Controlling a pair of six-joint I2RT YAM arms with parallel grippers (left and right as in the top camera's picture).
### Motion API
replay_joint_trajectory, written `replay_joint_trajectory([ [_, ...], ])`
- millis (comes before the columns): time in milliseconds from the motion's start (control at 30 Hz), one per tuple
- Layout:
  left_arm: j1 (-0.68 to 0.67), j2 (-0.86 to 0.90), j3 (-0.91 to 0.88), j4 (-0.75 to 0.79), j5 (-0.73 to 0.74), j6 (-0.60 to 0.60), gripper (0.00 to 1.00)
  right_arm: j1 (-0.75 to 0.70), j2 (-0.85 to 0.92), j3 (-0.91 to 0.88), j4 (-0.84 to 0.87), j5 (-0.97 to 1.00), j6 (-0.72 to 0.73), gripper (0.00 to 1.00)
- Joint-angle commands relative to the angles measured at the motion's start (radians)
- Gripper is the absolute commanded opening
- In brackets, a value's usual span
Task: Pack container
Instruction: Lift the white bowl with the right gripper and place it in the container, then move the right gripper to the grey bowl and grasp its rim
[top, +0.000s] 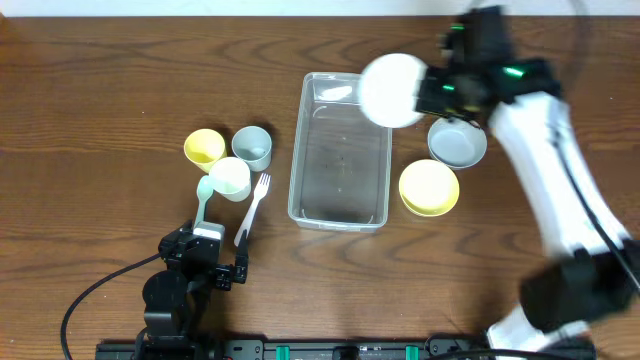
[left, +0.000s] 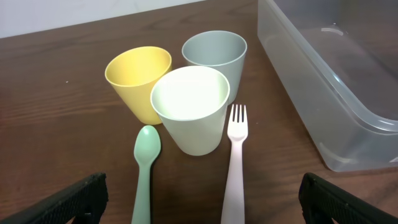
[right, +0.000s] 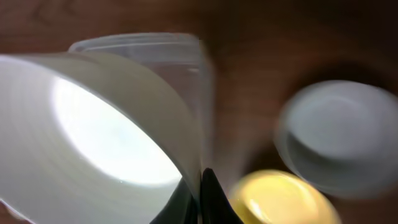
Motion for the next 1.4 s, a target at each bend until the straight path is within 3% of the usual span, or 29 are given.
replay_joint_trajectory([
  [0, -0.003, -0.006, -0.018, 0.000, 0.014, -0.005, 0.98, 0.057, 0.132, 0.105, 0.029, -0.053, 0.063, 0.01],
  [233, -0.003, -0.006, -0.018, 0.000, 0.014, -0.005, 0.98, 0.095, 0.391, 0.295, 0.018, -0.064, 0.095, 0.02],
  [500, -0.003, -0.006, -0.018, 0.000, 0.014, -0.005, 0.98, 0.097, 0.435, 0.296, -0.023, 0.000, 0.108, 0.01],
  [533, -0.003, -0.006, -0.018, 0.000, 0.014, -0.005, 0.98, 0.098, 0.435, 0.296, -0.031, 0.000, 0.108, 0.03],
  [600, -0.003, -0.006, -0.018, 0.000, 0.014, -0.005, 0.98, 0.097, 0.430, 0.297, -0.039, -0.014, 0.100, 0.29],
  [700, -0.003, -0.006, -0.018, 0.000, 0.014, -0.005, 0.98, 0.097, 0.401, 0.313, -0.042, -0.052, 0.041, 0.40],
  [933, -0.003, -0.006, -0.018, 0.000, 0.014, -0.005, 0.98, 0.047, 0.149, 0.359, -0.119, -0.048, -0.038, 0.52],
  [1100, -0.003, -0.006, -0.018, 0.000, 0.014, -0.005, 0.98, -0.113, -0.048, 0.359, -0.294, 0.021, -0.098, 0.61],
  [1267, -0.003, -0.006, -0.018, 0.000, 0.014, -0.005, 0.98, -0.285, -0.090, 0.355, -0.486, 0.065, -0.177, 0.66],
  [1367, -0.003, -0.006, -0.018, 0.000, 0.014, -0.005, 0.98, -0.359, -0.076, 0.291, -0.506, 0.065, -0.208, 0.67],
])
